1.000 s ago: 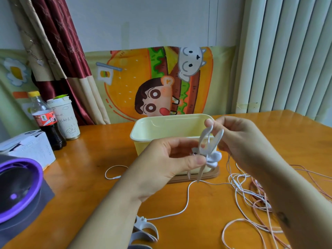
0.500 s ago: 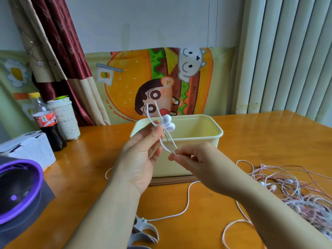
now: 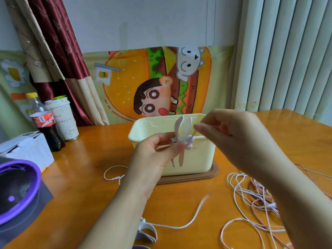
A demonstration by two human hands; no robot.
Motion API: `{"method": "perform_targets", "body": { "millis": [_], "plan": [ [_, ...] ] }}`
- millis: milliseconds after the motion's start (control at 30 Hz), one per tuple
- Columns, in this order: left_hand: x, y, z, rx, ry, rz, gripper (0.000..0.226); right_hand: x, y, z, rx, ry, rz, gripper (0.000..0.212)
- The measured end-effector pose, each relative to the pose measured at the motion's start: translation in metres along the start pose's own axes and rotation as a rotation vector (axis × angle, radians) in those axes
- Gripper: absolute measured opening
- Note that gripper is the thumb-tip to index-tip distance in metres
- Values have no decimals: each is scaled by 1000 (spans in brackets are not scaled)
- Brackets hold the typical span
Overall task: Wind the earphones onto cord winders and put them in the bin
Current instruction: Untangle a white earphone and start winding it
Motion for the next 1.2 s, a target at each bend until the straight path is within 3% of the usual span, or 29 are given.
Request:
{"method": "perform_targets", "body": {
  "millis": [300, 467, 567, 667, 733, 867, 933, 1033, 1200],
  "plan": [
    [5, 26, 2, -76, -1, -217, 40, 1, -4, 25, -208, 121, 111, 21],
    [7, 33, 0, 18, -13, -334, 27, 12, 35, 58, -880, 395, -33, 33],
    [18, 49, 5, 169, -65, -478, 24, 20, 59, 66, -1028, 457, -153, 43],
    [19, 50, 7, 310, -98, -483, 29, 24, 71, 71, -1032, 473, -158, 39],
    [15, 46, 8, 398, -96, -460, 27, 26, 79, 73, -939, 474, -147, 47],
    [8, 40, 5, 537, -137, -454, 27, 27, 81, 75, -712, 464, -119, 34],
    [7, 38, 4, 561, -148, -478, 26, 27, 80, 73, -684, 465, -118, 40],
    [7, 37, 5, 581, -146, -528, 46, 26, 78, 69, -645, 454, -109, 50],
    [0, 25, 2, 645, -161, -476, 59, 25, 77, 60, -601, 428, -111, 60]
  ]
}}
Point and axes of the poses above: each hand's wrist, its own x-axis away from the middle knuckle, its own y-axis out of the palm, z = x × y, the point moved 10 cm from there along -x, towards the middle knuckle, and after that the axes turned 7 degrees about -y, right-handed, at the moved point
